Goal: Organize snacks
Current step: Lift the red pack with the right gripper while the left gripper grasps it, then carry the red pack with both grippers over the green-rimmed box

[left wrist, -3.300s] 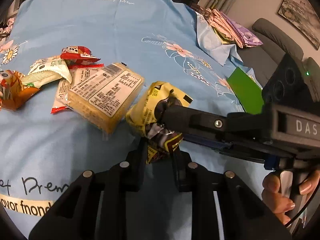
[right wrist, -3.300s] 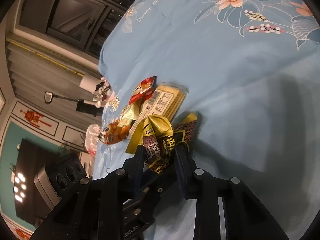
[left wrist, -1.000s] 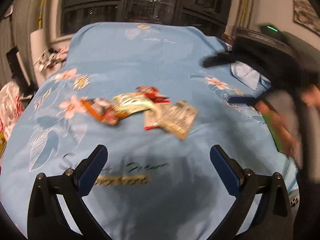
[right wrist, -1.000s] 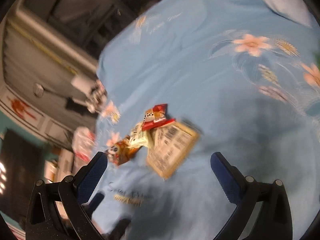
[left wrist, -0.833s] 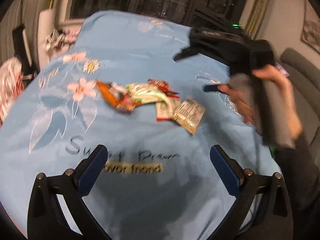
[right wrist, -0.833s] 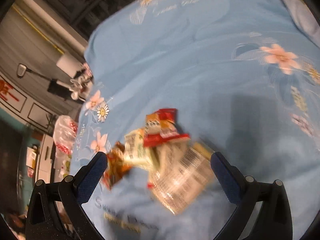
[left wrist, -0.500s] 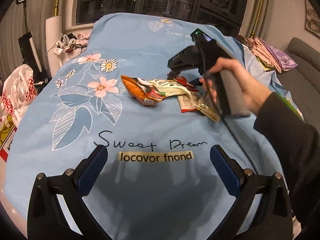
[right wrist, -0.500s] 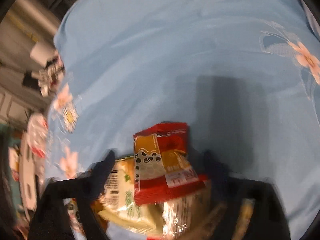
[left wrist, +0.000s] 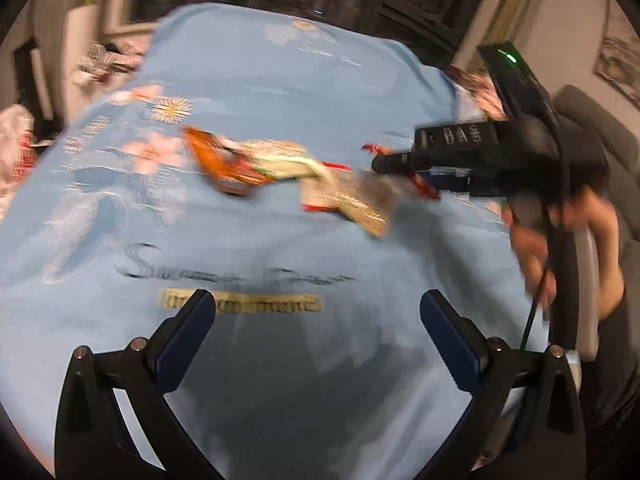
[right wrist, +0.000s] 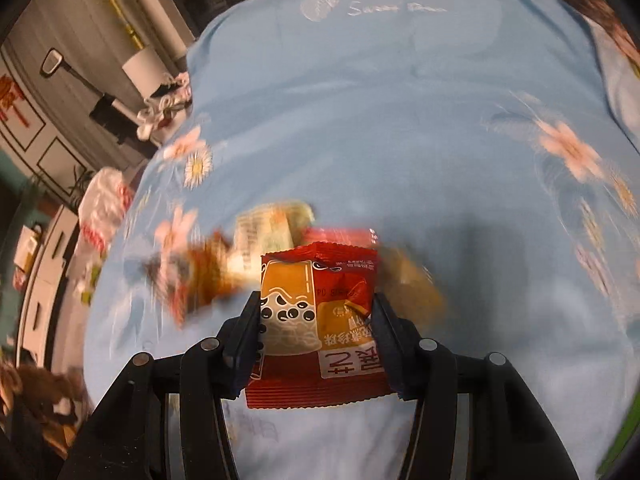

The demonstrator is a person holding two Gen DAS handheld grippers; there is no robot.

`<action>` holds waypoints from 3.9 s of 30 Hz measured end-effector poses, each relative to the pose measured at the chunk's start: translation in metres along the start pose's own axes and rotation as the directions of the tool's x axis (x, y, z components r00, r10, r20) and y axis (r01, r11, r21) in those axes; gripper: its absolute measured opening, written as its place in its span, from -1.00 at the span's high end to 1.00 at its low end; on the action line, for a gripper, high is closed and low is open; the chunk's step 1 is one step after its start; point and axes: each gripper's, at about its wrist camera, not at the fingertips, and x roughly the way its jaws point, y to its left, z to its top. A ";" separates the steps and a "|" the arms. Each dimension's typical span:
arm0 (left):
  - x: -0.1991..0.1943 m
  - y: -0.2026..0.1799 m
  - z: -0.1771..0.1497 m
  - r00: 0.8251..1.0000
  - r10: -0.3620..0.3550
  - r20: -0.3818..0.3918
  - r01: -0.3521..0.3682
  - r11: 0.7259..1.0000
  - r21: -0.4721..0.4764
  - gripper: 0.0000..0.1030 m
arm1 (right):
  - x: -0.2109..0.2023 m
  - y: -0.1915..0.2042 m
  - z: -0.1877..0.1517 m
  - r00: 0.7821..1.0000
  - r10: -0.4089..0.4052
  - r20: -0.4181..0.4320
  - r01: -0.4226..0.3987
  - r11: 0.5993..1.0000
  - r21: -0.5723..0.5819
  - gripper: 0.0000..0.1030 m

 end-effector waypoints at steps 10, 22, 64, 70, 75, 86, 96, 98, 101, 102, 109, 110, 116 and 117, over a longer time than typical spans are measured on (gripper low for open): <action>0.051 -0.060 -0.022 0.938 -0.310 -0.156 0.311 0.950 -0.019 -0.97 | -0.015 -0.042 -0.076 0.994 0.110 0.006 -0.110 0.987 0.117 -0.06; 0.068 -0.060 -0.003 0.809 -0.547 -0.216 0.503 0.834 -0.227 -0.76 | -0.010 -0.075 -0.082 0.938 0.346 0.006 -0.328 0.885 0.331 -0.69; 0.091 -0.035 0.003 0.841 -0.497 -0.215 0.424 0.851 -0.310 0.72 | 0.013 -0.102 -0.077 0.931 0.355 0.083 -0.358 0.844 0.400 0.52; 0.096 -0.005 0.012 0.787 -0.605 -0.122 0.473 0.718 -0.511 0.22 | 0.023 -0.095 -0.073 0.922 0.386 0.037 -0.371 0.850 0.374 0.20; 0.095 -0.012 0.029 0.772 -0.631 -0.074 0.499 0.675 -0.544 -0.37 | 0.026 -0.102 -0.071 0.901 0.428 0.065 -0.410 0.794 0.449 0.05; 0.100 -0.038 0.024 0.892 -0.421 -0.166 0.363 0.884 -0.293 0.37 | 0.034 -0.105 -0.062 0.902 0.423 0.086 -0.411 0.781 0.471 0.04; 0.106 -0.021 0.022 0.874 -0.461 -0.153 0.385 0.850 -0.359 0.71 | 0.031 -0.087 -0.060 0.936 0.347 0.054 -0.342 0.864 0.370 0.42; 0.102 -0.025 0.024 0.876 -0.458 -0.153 0.385 0.853 -0.352 0.71 | 0.027 -0.086 -0.059 0.934 0.352 0.063 -0.350 0.866 0.357 0.42; 0.093 -0.036 0.032 0.881 -0.448 -0.154 0.384 0.866 -0.322 0.71 | 0.014 -0.083 -0.059 0.931 0.355 0.087 -0.363 0.871 0.331 0.42; 0.091 -0.043 0.036 0.885 -0.439 -0.156 0.380 0.874 -0.302 0.71 | 0.010 -0.083 -0.058 0.931 0.353 0.094 -0.364 0.873 0.325 0.42; 0.082 -0.119 0.072 0.858 -0.484 -0.172 0.464 0.874 -0.148 0.71 | -0.059 -0.100 -0.053 0.930 0.284 0.232 -0.342 0.900 0.271 0.42; 0.083 -0.136 0.078 0.850 -0.495 -0.178 0.481 0.869 -0.117 0.71 | -0.079 -0.108 -0.055 0.927 0.253 0.276 -0.326 0.909 0.259 0.42; 0.104 -0.257 0.089 0.792 -0.552 -0.261 0.582 0.811 0.051 0.71 | -0.158 -0.174 -0.080 0.881 0.113 0.460 -0.285 0.902 0.325 0.42; 0.109 -0.271 0.088 0.781 -0.561 -0.274 0.595 0.802 0.057 0.71 | -0.170 -0.188 -0.087 0.875 0.082 0.477 -0.275 0.896 0.349 0.42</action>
